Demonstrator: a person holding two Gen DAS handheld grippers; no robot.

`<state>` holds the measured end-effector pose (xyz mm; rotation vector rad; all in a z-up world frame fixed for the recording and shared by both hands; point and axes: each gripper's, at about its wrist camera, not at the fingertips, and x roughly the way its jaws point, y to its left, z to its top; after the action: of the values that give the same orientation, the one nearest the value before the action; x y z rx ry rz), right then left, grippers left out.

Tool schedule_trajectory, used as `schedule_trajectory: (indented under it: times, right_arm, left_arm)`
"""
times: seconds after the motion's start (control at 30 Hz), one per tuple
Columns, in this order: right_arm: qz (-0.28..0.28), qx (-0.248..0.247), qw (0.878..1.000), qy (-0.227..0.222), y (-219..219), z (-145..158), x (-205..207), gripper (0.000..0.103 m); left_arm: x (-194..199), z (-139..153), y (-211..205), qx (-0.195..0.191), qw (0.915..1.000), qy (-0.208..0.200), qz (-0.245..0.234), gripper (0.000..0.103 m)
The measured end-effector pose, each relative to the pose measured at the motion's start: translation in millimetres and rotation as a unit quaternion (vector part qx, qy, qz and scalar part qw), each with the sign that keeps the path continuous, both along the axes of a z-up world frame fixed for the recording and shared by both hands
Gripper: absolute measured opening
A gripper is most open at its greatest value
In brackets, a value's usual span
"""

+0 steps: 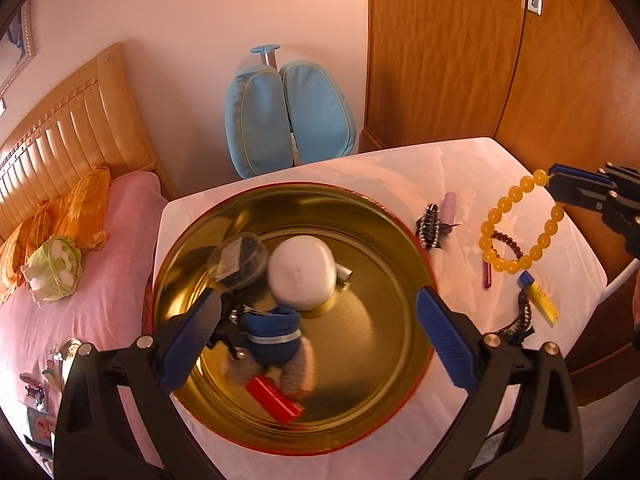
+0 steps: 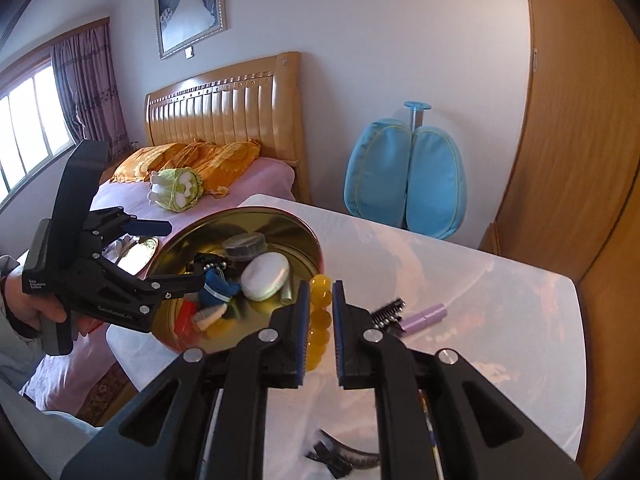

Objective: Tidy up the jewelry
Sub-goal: 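Carry the yellow bead bracelet into the tin and open the right gripper, then move the right gripper back over the table items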

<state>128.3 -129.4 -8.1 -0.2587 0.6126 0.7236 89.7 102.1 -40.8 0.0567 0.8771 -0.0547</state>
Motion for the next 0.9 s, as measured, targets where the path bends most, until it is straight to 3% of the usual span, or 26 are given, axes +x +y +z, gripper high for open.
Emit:
schedule_trajectory:
  times: [0.13, 0.27, 0.4, 0.53, 0.57, 0.67, 0.9]
  right_arm:
    - [0.011, -0.023, 1.0, 0.006, 62.6, -6.4, 2.4, 0.012]
    - [0.017, -0.074, 0.996, 0.039, 111.6, -40.0, 8.2, 0.012]
    - [0.012, -0.127, 0.989, 0.07, 136.1, -78.7, 8.2, 0.012]
    - [0.007, -0.161, 0.983, 0.087, 145.3, -97.9, 6.3, 0.012]
    - [0.005, -0.162, 0.983, 0.089, 145.6, -98.5, 5.7, 0.017]
    - [-0.008, -0.157, 0.985, 0.077, 144.7, -92.5, 2.6, 0.06]
    - [-0.038, -0.142, 0.988, 0.053, 127.4, -80.0, -0.7, 0.077]
  left_arm:
    - [-1.3, -14.2, 34.1, 0.01, 0.999, 0.015, -0.04, 0.095]
    - [1.3, -25.5, 52.0, 0.005, 0.9963, 0.027, -0.082, 0.096]
    - [2.7, -34.5, 56.2, 0.011, 0.9925, 0.029, -0.119, 0.096]
    - [4.0, -37.9, 62.3, 0.001, 0.9902, 0.027, -0.137, 0.096]
    - [4.7, -38.2, 64.1, 0.001, 0.9901, 0.026, -0.138, 0.096]
    - [7.2, -38.5, 69.2, 0.001, 0.9904, 0.024, -0.136, 0.096]
    - [9.7, -36.2, 63.9, -0.001, 0.9895, 0.019, -0.143, 0.096]
